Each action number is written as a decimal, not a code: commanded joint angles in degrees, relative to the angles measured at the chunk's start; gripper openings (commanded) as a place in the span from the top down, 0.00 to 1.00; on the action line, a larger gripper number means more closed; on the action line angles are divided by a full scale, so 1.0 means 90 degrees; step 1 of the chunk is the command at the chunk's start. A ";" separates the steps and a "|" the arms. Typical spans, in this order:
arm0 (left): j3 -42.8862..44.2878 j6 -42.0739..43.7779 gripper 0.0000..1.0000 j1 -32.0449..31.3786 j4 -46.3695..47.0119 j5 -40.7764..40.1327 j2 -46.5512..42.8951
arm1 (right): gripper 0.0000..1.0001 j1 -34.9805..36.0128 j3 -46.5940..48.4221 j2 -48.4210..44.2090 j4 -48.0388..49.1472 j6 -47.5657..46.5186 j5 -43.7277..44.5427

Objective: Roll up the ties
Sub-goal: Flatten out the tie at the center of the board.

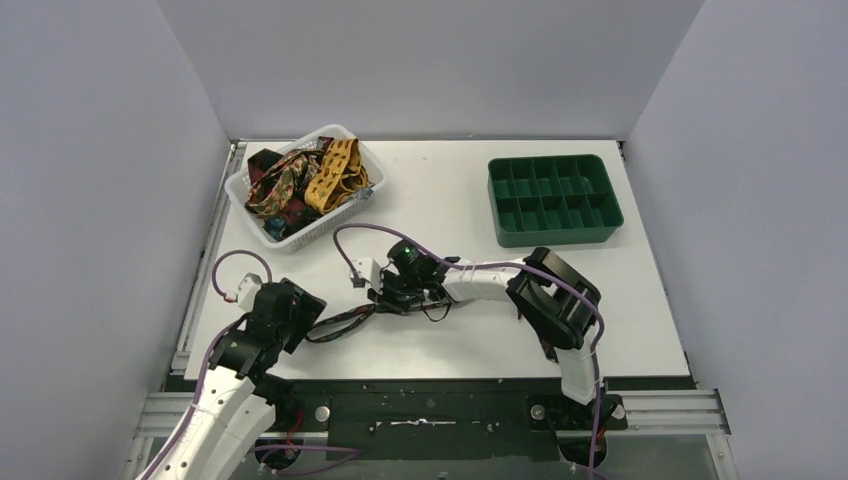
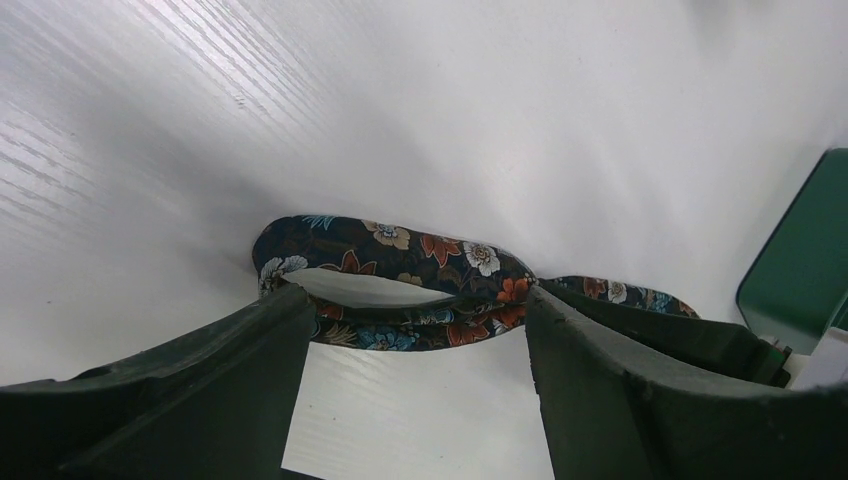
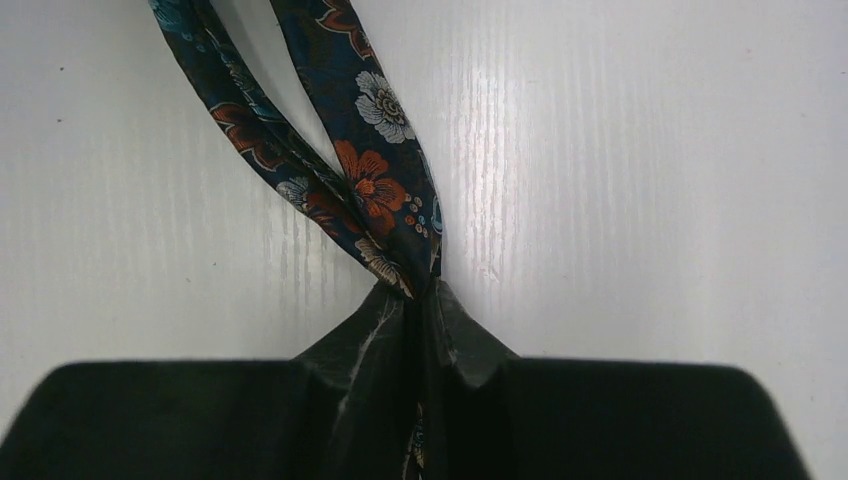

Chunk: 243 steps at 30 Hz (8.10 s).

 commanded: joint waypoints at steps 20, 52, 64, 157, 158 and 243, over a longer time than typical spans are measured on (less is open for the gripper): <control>0.1396 0.0676 0.24 0.0046 -0.0193 -0.0161 -0.0311 | 0.98 -0.0838 0.2357 0.1621 -0.3807 0.2682 -0.3828; -0.0260 0.1546 0.25 -0.0194 0.3609 0.3279 0.1250 | 0.00 -0.2698 -0.1428 -0.3539 -0.1250 0.0159 0.2835; -0.0345 0.1787 0.25 -0.0227 0.3089 0.3255 0.0839 | 0.00 -0.2866 -0.1424 -0.3395 -0.2984 -0.3513 0.0548; 0.0189 0.2032 0.25 -0.0022 0.2449 0.3100 0.0758 | 1.00 -0.1951 0.0386 -0.0392 -0.6085 -0.3972 -0.3820; 0.0200 0.2020 0.25 -0.0022 0.2449 0.3096 0.0753 | 1.00 -0.1967 0.0526 -0.0251 -0.6329 -0.4047 -0.3854; 0.0089 0.2344 0.25 0.0163 0.2468 0.3330 0.0818 | 1.00 -0.2503 -0.0884 -0.1909 -0.4798 -0.3023 -0.3060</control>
